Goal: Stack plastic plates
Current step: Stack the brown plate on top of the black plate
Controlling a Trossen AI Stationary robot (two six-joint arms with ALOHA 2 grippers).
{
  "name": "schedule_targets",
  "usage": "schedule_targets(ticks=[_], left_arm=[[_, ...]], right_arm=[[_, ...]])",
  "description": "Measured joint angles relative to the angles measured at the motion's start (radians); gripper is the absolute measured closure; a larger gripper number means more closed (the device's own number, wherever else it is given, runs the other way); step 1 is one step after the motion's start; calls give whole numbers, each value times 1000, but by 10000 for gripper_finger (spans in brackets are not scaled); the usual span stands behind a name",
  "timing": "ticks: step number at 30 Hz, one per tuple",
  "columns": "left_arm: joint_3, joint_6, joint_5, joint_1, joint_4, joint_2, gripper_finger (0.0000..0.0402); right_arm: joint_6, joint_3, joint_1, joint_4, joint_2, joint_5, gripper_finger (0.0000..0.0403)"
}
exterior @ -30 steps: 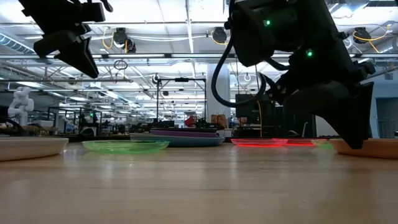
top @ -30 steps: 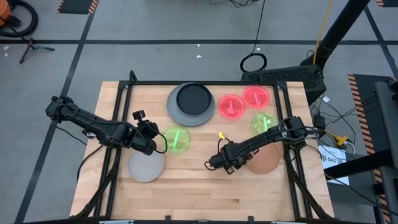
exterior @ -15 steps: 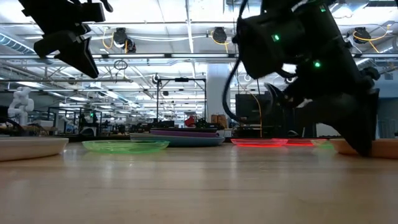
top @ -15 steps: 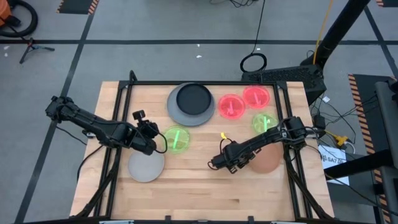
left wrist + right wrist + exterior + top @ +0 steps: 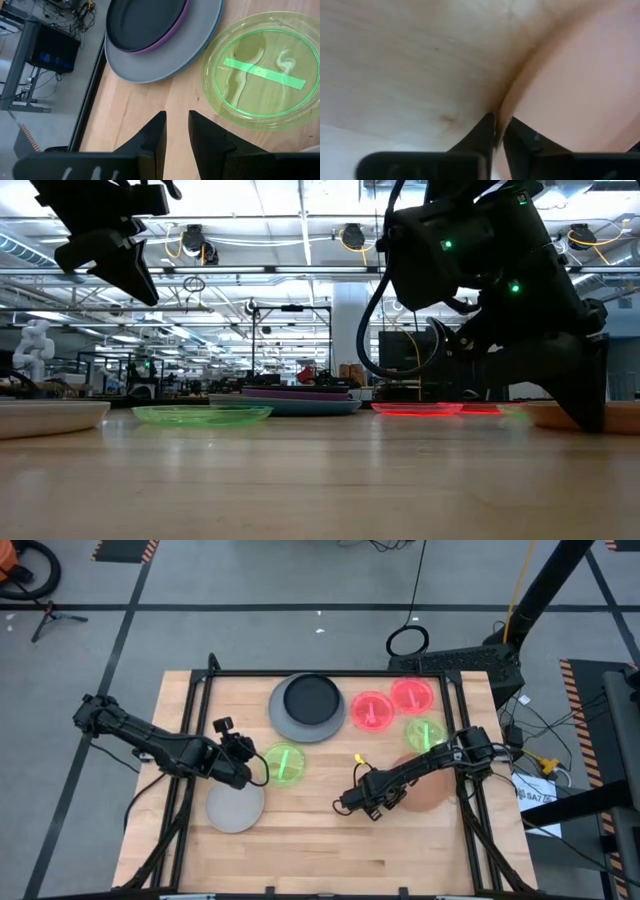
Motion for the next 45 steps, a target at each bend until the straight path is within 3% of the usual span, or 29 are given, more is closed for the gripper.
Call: schedule_targets(ticks=[3,8,15,22,30,33,41,45], left_arm=[[0,0,0,0,0,0,314],[0,0,0,0,0,0,314],[0,2,0,0,0,0,314],[0,4,-1,0,1,0,314],[0,5,-2,0,1,0,314],[0,5,-3,0,2,0,314],[0,5,-5,0,1,0,314],[0,5,-5,0,1,0,314]], right_arm=[[-6,1,0,0,-3,-20,395],[-17,40,0,-15,0,-30,388],[-129,168,0,22,-1,-21,395],[-289,308,0,34,-2,173,398],[-653,365,-15,65,-2,345,399],[-876,365,-31,66,-2,361,400],[-1495,365,-87,69,-2,579,399],[-1664,365,-155,101,-2,607,399]])
